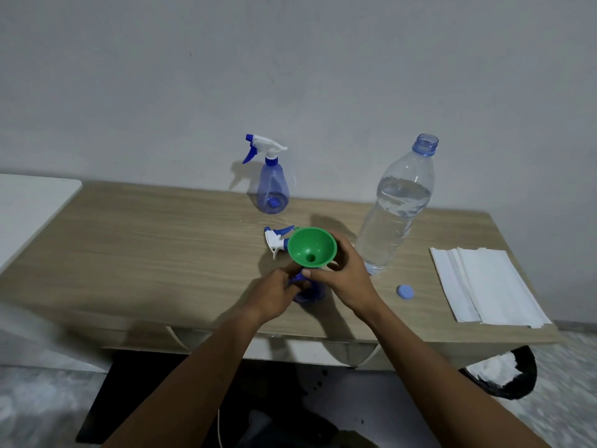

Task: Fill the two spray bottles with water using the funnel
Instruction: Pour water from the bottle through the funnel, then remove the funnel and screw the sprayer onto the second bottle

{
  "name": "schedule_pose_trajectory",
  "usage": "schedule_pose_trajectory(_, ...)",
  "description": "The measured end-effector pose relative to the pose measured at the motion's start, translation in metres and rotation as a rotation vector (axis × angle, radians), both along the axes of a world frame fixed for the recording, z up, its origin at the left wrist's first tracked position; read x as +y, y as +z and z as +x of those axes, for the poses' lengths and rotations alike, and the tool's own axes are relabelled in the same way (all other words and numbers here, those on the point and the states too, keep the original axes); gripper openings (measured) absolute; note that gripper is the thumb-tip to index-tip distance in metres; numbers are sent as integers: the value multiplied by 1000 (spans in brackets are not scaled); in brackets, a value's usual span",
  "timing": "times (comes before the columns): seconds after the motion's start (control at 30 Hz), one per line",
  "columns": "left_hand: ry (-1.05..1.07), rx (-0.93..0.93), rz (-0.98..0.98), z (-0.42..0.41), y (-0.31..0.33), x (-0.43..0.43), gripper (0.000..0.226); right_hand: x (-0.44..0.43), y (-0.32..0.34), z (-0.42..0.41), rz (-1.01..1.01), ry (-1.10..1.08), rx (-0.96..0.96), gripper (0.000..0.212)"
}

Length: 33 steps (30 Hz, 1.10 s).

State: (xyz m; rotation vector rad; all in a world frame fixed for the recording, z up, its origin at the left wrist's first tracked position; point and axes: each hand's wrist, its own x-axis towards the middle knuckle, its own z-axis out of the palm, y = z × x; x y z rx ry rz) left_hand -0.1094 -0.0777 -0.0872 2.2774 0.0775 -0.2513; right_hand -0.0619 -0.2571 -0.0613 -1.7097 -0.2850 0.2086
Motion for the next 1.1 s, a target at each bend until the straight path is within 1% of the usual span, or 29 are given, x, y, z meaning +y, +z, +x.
schedule_pose_trajectory(0.07,-16,-3,-2,2,-2,2,33,3,2,-1,7,-26,3,73)
schedule_pose_trajectory(0.17,-32,7,16,4,-4,8,34,7,4,-1,17,-53,15,68)
schedule_pose_trajectory(0.23,-30,15,6,5,-7,10,28,9,8,0,35,-52,18,67)
schedule_pose_trajectory(0.33,-20,-5,1,5,-8,15,12,12,23,2,99,-71,4,68)
schedule_pose_trajectory(0.37,-11,-17,1,4,-10,18,10,12,30,4,127,-99,-4,67)
schedule_pose_trajectory(0.43,14,-26,-1,3,-12,25,17,12,41,10,134,-172,-56,64)
schedule_pose_trajectory(0.5,41,-28,-9,1,-14,32,29,8,42,16,31,-231,-122,65)
schedule_pose_trajectory(0.57,55,-36,-1,-2,-15,37,37,3,30,17,-177,-234,-149,69)
schedule_pose_trajectory(0.63,61,-44,5,-5,-15,42,39,-4,9,14,-389,-189,-113,71)
schedule_pose_trajectory(0.73,83,-44,2,-8,-14,45,46,-10,-15,8,-584,-118,-69,77)
schedule_pose_trajectory(0.83,91,-41,-8,-10,-14,48,45,-9,-23,7,-659,-81,-40,84)
schedule_pose_trajectory(1.0,84,-27,-13,-10,-15,50,49,-10,-24,7,-672,-45,-55,79)
schedule_pose_trajectory(1.1,87,-23,-12,-11,-14,49,54,-13,-26,6,-664,-36,-52,80)
